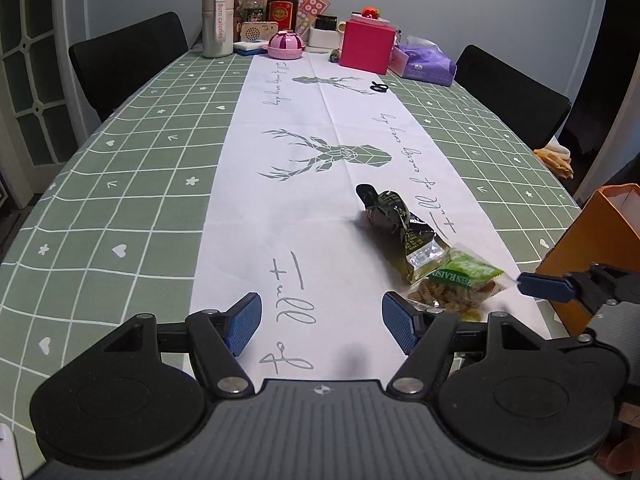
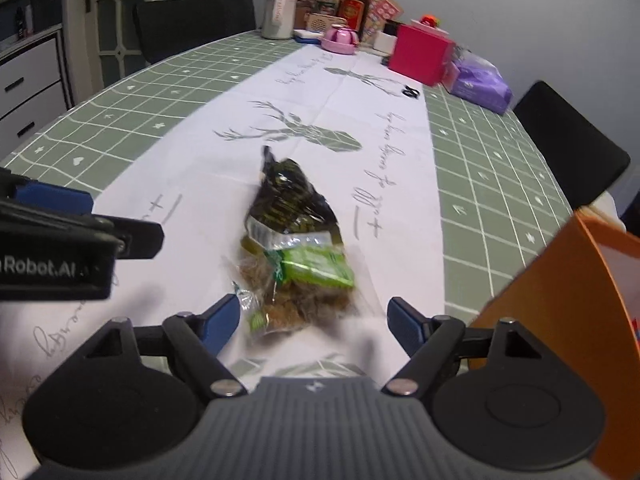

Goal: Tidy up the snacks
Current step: 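Withdraw both grippers from the box toward the remaining two packs, then grasp the dark green pouch with the left gripper while the right grasps the raisin pack, then lift the pouch and raisin pack and carry both over the orange box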

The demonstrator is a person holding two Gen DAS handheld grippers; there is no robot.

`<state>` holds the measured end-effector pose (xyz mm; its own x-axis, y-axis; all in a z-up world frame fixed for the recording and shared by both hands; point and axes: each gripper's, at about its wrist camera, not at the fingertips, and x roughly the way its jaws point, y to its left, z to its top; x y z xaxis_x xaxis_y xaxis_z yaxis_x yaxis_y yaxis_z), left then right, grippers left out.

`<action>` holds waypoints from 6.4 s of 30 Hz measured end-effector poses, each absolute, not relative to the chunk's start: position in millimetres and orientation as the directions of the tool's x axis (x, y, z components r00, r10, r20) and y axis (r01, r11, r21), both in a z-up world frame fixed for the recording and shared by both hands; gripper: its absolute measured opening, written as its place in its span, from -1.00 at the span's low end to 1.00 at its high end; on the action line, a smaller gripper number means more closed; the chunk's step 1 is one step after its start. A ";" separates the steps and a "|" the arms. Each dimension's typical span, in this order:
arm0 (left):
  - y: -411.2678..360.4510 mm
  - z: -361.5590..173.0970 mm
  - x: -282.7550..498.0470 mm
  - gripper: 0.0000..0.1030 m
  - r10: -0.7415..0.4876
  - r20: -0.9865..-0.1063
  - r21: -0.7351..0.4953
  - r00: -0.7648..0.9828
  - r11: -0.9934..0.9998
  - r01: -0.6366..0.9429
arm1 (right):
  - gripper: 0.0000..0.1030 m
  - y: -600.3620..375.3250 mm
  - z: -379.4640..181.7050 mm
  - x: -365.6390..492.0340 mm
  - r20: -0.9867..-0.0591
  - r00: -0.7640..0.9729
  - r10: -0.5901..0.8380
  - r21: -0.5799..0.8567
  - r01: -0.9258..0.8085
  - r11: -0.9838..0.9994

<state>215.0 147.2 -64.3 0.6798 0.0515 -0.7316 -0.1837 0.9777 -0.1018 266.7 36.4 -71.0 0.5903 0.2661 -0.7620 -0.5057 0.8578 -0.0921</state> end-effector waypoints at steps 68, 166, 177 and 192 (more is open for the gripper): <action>127.8 -82.4 229.9 -0.97 -0.010 -0.755 -0.160 0.655 0.973 -0.169 | -0.45 42.3 -75.5 265.6 -0.653 0.723 0.225 -0.263 -0.495 0.828; 57.5 -69.7 86.0 -0.22 -0.060 -0.785 -0.144 0.616 0.986 -0.088 | -0.45 -61.4 -58.8 107.4 -0.772 0.486 0.411 0.074 -0.573 0.816; 43.5 -27.1 96.9 -0.22 -0.130 -0.806 -0.119 0.578 0.991 0.058 | -0.48 -88.4 -13.6 115.1 -0.772 0.439 0.460 0.106 -0.624 0.774; -9.5 56.9 142.5 -0.22 -0.163 -0.763 0.010 0.625 0.965 0.264 | -0.49 -145.3 77.9 153.1 -0.744 0.499 0.443 0.046 -0.624 0.780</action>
<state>142.5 -9.5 56.9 0.6253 -0.1629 -0.7632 0.2638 0.9645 0.0102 153.1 -145.3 77.9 0.4992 0.4434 -0.7444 -0.6244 0.7798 0.0457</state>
